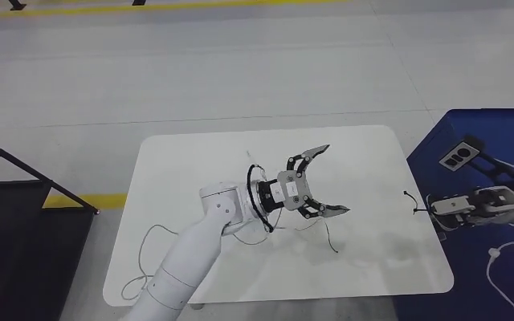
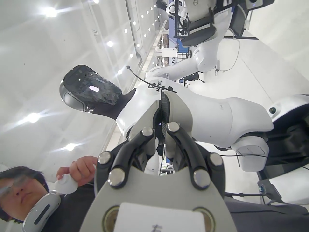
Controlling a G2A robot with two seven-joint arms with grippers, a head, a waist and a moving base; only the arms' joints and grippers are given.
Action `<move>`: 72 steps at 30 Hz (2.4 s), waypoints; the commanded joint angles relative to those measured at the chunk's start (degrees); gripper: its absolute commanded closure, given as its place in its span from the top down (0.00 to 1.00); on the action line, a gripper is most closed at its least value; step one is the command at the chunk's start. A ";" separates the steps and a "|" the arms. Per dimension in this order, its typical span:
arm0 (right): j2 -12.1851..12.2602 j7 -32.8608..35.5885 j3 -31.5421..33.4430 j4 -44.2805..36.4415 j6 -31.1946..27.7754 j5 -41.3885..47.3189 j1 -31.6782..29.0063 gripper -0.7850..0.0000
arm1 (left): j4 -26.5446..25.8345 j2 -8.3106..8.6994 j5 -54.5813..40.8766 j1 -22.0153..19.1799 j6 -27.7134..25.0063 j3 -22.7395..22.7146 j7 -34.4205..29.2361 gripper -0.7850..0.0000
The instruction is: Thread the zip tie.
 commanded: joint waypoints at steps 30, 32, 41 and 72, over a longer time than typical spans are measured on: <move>-4.05 -0.01 1.05 0.16 2.25 -2.31 1.04 0.00 | -0.02 -1.18 -22.41 1.93 -1.43 -3.07 8.67 1.00; -4.20 -0.01 1.32 0.15 2.80 -2.66 1.20 0.00 | 1.45 -0.75 -10.53 0.99 -2.50 -2.60 2.22 1.00; -4.58 -0.01 1.98 -0.45 4.09 -3.52 1.33 0.00 | 4.49 0.21 8.09 -1.77 -7.98 -1.25 -16.38 1.00; -7.36 -5.76 3.21 0.04 9.22 -0.07 1.58 0.00 | -12.61 5.16 122.86 5.26 -40.90 6.91 19.25 1.00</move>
